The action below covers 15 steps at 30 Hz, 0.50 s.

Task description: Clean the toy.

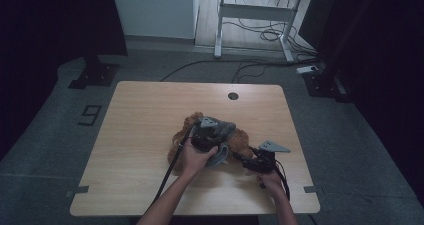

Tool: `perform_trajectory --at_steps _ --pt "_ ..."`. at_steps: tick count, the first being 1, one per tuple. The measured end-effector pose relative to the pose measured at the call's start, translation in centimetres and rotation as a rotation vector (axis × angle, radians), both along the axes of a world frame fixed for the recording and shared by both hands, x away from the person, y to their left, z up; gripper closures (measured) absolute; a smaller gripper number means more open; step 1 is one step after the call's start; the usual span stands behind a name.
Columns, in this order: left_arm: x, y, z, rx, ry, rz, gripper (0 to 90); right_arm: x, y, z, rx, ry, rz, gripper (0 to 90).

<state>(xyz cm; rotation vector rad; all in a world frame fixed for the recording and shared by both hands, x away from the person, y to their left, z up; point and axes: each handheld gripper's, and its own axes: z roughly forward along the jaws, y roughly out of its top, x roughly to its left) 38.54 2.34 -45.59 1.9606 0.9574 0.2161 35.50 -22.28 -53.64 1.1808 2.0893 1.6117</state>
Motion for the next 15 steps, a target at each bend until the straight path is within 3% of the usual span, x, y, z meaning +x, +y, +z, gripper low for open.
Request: perform_trajectory --at_steps 6,10,15 --pt "-0.2 2.9 0.5 0.0 -0.018 0.063 82.2 0.0 -0.1 -0.1 0.005 0.004 0.003 41.0" --pt "-0.6 5.2 0.6 0.047 -0.044 0.129 82.3 0.1 -0.1 -0.1 0.011 0.006 0.002 41.0" --pt "-0.9 8.1 -0.2 0.042 -0.019 0.189 82.3 0.1 -0.1 -0.2 0.017 0.006 -0.001 41.0"
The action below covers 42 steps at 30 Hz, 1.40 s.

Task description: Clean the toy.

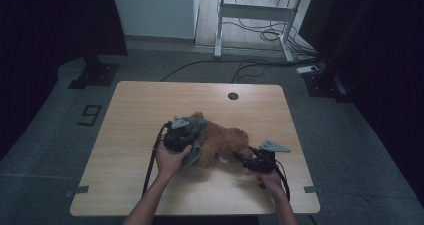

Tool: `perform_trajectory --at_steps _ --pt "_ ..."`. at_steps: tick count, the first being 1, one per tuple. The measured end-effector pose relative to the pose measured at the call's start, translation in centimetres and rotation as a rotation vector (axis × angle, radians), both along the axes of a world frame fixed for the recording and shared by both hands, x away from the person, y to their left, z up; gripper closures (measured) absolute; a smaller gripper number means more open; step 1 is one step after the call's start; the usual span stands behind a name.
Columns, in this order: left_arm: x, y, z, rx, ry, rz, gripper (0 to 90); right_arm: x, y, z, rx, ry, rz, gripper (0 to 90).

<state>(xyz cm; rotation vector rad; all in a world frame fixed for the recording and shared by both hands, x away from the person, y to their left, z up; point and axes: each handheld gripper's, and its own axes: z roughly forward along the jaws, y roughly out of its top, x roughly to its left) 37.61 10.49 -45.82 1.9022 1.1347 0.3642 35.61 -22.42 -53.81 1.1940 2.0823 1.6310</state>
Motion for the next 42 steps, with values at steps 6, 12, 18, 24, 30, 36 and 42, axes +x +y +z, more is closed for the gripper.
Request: perform_trajectory --at_steps 6,12,18,24,30,36,42 --pt "-0.4 3.0 -1.5 -0.015 0.062 0.069 82.2 0.0 0.0 -0.1 0.002 -0.001 0.002 41.0" --pt "-1.0 1.8 1.3 -0.059 -0.007 0.034 82.3 0.1 -0.2 -0.2 0.017 0.006 0.001 41.0" --pt "-0.8 -2.3 3.5 -0.058 -0.053 -0.044 82.3 0.1 -0.3 -0.2 0.022 0.009 0.003 41.0" --pt "-0.3 -7.4 3.8 -0.044 -0.053 -0.139 82.2 0.1 -0.4 -0.3 0.025 0.01 0.008 41.0" --pt "0.3 -11.3 1.8 -0.003 0.002 -0.192 82.2 0.1 -0.3 -0.4 0.026 0.005 0.003 41.0" --pt "1.0 -9.6 0.2 -0.034 0.059 -0.156 82.2 0.0 -0.3 -0.4 0.026 -0.001 0.007 40.9" --pt "0.9 -5.7 1.3 -0.047 0.043 -0.091 82.1 0.0 -0.3 -0.4 0.025 0.001 0.01 40.8"
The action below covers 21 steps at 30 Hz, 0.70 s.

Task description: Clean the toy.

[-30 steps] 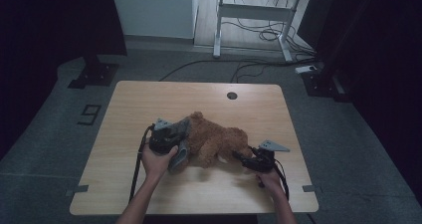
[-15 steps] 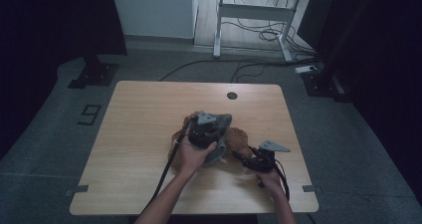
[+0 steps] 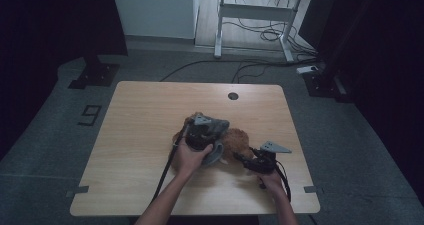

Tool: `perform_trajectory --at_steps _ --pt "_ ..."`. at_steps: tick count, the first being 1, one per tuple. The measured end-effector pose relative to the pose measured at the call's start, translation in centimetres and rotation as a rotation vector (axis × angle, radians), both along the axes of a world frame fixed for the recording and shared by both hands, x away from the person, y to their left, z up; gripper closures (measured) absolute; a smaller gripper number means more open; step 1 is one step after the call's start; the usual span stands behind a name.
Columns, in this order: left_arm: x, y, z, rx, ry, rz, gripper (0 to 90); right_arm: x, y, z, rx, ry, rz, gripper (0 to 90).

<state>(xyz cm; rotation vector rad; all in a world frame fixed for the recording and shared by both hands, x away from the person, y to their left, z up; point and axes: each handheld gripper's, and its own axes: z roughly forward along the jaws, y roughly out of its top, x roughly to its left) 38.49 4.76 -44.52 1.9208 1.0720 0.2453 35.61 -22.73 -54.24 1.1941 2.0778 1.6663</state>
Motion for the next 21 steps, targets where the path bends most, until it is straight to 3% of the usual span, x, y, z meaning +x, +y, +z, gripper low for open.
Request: perform_trajectory --at_steps 7,10,15,21 --pt "-0.6 6.1 -1.1 -0.032 0.028 0.102 82.0 0.1 0.0 0.0 0.007 0.001 -0.002 40.7" --pt "-0.7 8.3 -2.6 -0.045 0.074 0.127 82.0 0.1 0.0 -0.1 0.01 0.002 -0.001 40.7" --pt "-0.7 10.1 -4.6 0.014 0.117 0.17 81.9 0.1 0.0 -0.1 0.013 0.002 -0.002 40.8" --pt "-0.8 11.7 -7.2 -0.007 0.179 0.202 81.7 0.1 0.1 -0.2 0.013 0.002 -0.006 41.4"
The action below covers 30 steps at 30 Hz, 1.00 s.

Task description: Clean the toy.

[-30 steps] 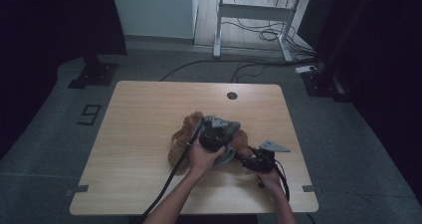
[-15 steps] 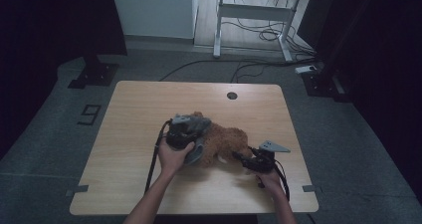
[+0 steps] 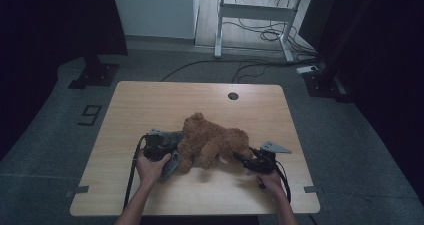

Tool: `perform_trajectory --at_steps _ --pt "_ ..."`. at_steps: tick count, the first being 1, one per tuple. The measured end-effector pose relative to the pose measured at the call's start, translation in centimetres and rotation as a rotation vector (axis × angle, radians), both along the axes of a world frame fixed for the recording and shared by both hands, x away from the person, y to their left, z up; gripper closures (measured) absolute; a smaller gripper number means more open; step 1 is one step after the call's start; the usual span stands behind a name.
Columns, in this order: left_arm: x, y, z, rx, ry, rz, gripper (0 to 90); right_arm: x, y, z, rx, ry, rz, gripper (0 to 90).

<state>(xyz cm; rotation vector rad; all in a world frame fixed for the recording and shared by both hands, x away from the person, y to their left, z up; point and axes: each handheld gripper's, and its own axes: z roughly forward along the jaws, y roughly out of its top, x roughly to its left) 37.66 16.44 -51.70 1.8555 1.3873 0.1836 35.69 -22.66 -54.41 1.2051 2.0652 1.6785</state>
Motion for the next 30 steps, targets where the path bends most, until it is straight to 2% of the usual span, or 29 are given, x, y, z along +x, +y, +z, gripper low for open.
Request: perform_trajectory --at_steps 8,11,14,16,20,25,28,30 --pt "0.1 0.2 0.3 -0.012 0.0 0.002 81.3 0.0 0.1 0.0 0.0 0.0 -0.001 41.8" --pt "0.2 0.4 1.3 -0.038 -0.026 0.003 81.3 0.0 0.1 0.0 0.001 -0.001 -0.002 42.0" --pt "0.4 0.3 3.2 -0.064 -0.067 -0.005 81.2 0.1 0.4 -0.1 -0.002 -0.006 -0.01 42.6" --pt "0.8 -0.5 4.8 -0.066 -0.103 -0.018 81.1 0.1 1.0 -0.1 -0.015 -0.019 -0.021 43.3" --pt "2.0 -2.3 7.0 -0.028 -0.153 -0.04 80.2 0.6 2.4 -0.2 -0.05 -0.055 -0.032 44.0" --pt "3.8 -3.9 8.7 -0.009 -0.19 -0.064 80.1 1.8 2.8 -0.5 -0.053 -0.093 -0.051 44.6" --pt "5.3 -5.1 9.5 -0.013 -0.212 -0.089 80.2 1.9 2.7 -0.5 -0.054 -0.101 -0.046 44.7" --pt "6.2 -6.0 9.8 -0.002 -0.209 -0.107 80.2 1.8 2.7 -0.3 -0.071 -0.097 -0.035 44.7"
